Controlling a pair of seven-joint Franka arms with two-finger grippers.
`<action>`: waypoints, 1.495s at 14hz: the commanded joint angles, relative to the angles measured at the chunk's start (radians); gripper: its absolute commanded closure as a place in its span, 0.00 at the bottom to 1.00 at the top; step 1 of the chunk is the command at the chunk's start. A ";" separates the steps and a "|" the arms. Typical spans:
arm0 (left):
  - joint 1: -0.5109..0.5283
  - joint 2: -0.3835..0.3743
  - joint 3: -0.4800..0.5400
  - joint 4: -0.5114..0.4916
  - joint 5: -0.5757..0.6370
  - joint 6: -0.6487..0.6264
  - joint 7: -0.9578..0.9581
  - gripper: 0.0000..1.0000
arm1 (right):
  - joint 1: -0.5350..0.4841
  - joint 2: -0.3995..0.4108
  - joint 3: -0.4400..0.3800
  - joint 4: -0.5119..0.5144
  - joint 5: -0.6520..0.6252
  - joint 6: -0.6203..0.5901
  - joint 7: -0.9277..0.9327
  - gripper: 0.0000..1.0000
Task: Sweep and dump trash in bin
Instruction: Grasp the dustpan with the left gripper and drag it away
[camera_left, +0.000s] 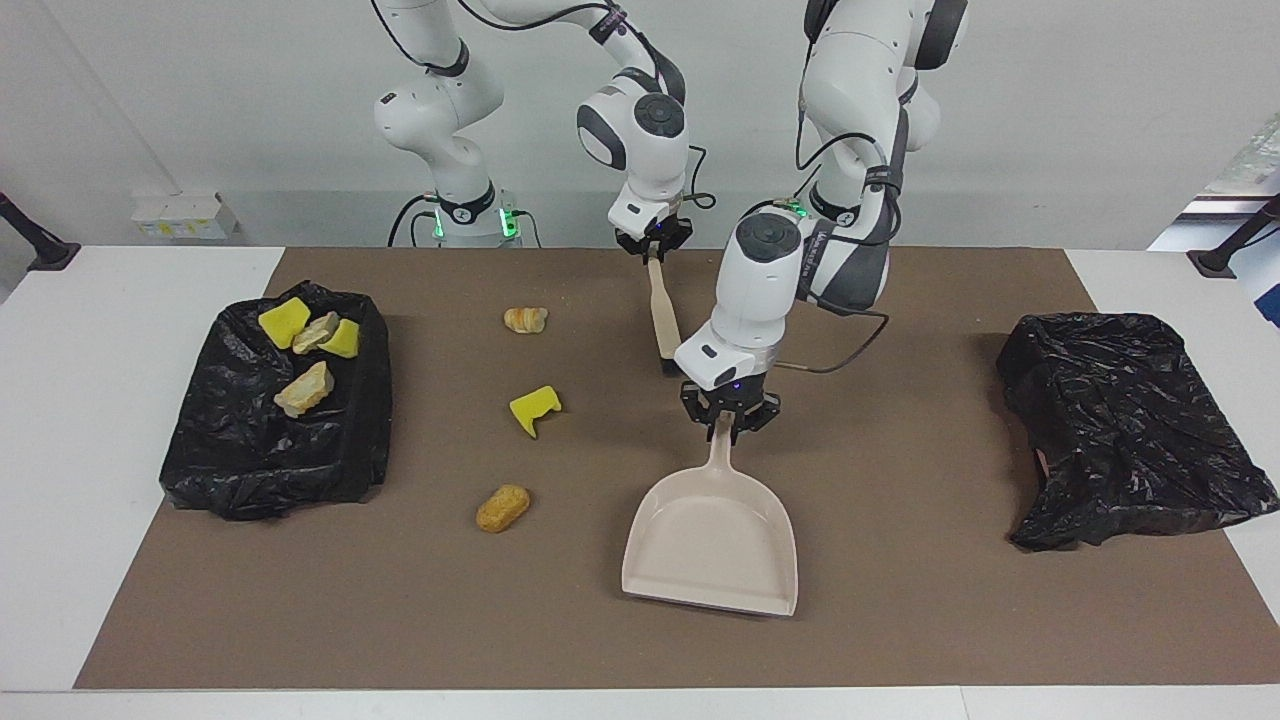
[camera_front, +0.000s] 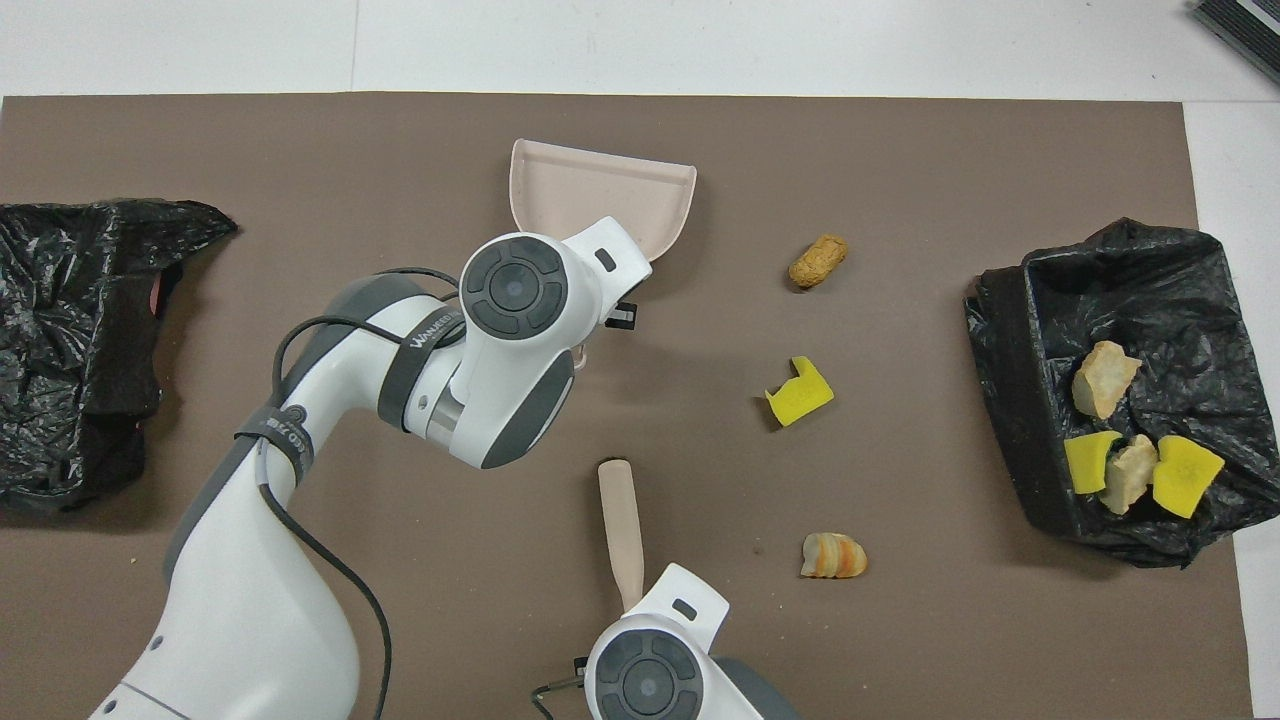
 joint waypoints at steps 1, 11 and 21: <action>0.068 -0.066 -0.007 -0.019 0.017 -0.072 0.195 1.00 | -0.041 -0.111 0.000 -0.019 0.007 -0.069 0.070 1.00; 0.322 -0.243 -0.005 -0.100 -0.012 -0.362 1.091 1.00 | -0.185 -0.203 0.006 -0.045 -0.089 -0.389 0.615 1.00; 0.329 -0.421 -0.016 -0.444 -0.011 -0.150 1.066 1.00 | -0.291 -0.292 0.006 -0.216 0.161 -0.320 0.542 1.00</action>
